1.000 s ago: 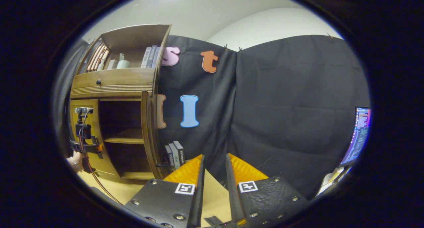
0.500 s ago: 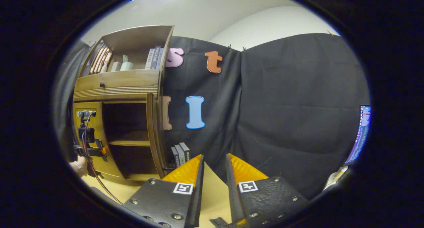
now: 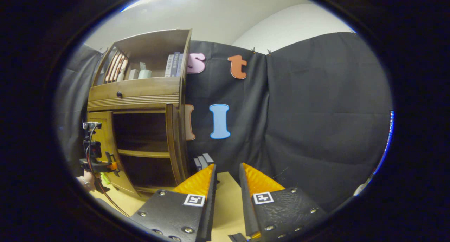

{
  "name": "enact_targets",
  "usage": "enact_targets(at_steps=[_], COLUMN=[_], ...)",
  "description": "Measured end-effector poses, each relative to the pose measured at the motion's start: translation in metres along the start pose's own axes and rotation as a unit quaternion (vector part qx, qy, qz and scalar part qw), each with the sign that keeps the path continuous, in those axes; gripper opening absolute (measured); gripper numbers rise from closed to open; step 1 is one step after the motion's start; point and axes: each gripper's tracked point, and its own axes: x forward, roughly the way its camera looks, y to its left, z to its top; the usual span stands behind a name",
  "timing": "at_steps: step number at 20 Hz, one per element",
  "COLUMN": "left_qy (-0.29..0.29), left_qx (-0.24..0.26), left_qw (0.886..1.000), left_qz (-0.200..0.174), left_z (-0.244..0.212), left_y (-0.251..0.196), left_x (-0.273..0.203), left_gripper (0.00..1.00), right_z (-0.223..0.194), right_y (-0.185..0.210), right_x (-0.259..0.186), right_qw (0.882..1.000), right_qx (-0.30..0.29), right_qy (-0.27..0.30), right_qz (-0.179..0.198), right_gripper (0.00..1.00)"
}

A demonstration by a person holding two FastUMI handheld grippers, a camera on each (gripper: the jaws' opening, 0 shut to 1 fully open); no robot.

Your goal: Open the right door of the double-door shoe cabinet with the right hand, and open the left door with the left hand.

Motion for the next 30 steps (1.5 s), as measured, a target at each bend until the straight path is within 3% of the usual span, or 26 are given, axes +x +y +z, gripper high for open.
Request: enact_targets(at_steps=[12,30], left_qy=[-0.016,-0.017], left_qx=[-0.02,-0.03], left_qw=[1.0,0.999], left_qz=[0.012,0.031], left_z=[0.005,0.018], left_y=[0.02,0.057], left_x=[-0.024,-0.045], left_gripper=[0.27,0.22], right_z=[0.001,-0.016], right_y=[0.061,0.134], right_x=[0.001,0.003], right_qw=[0.996,0.985], right_qx=[0.001,0.014], right_qy=[0.014,0.038], right_qz=[0.084,0.169], right_gripper=[0.35,0.35])
